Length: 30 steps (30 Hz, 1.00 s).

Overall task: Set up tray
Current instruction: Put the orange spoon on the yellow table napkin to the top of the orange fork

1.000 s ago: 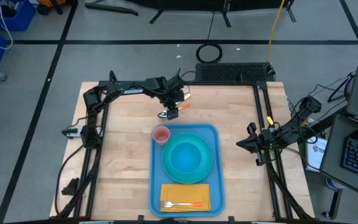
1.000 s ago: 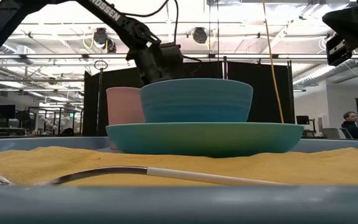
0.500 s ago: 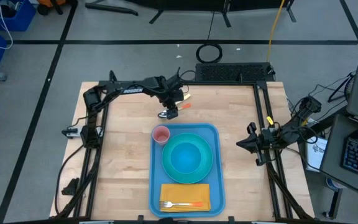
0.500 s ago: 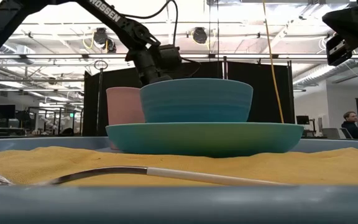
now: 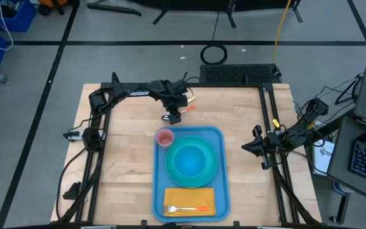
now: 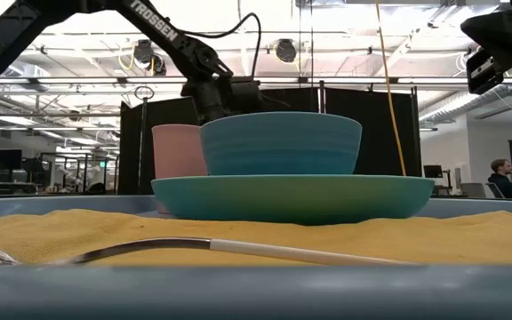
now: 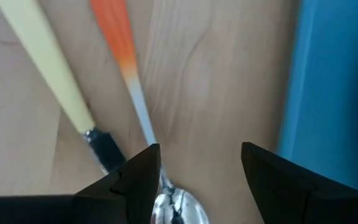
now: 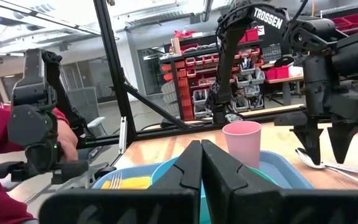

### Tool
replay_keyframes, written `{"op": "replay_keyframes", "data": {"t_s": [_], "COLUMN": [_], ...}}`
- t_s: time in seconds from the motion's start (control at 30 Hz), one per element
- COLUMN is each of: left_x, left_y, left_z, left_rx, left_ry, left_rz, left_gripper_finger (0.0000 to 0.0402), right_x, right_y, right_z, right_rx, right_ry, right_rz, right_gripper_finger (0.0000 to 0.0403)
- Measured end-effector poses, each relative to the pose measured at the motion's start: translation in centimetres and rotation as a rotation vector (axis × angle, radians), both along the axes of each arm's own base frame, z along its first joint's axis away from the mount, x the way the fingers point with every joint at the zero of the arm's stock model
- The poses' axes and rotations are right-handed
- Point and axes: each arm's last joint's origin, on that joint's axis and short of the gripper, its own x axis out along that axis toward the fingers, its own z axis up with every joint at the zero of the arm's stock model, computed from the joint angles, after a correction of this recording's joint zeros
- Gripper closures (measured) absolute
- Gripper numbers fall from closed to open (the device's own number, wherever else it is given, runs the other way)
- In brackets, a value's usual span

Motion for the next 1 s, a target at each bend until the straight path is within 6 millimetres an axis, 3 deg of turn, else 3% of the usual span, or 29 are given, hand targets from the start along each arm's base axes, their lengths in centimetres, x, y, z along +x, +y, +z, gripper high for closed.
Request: {"op": "replay_keyframes", "data": {"t_s": [0.43,0.6,1.0], "left_x": [0.3,0.3,0.8], "left_y": [-0.4,-0.5,-0.5], "left_z": [-0.9,-2.2,-2.1], "left_rx": [0.037,-0.017,0.071], "left_ry": [0.052,0.088,0.08], "left_rz": [0.004,-0.013,-0.004], "left_gripper_finger": [0.0172,0.0172,0.0182], "right_x": [0.0,0.0,0.0], "right_y": [0.0,0.0,0.0], "right_z": [0.0,0.0,0.0], "right_rx": [-0.001,0.001,-0.003], "right_ry": [0.001,-0.001,0.003], "right_rz": [0.0,0.0,0.0], "right_gripper_finger": [0.0403,0.0403,0.0403]}}
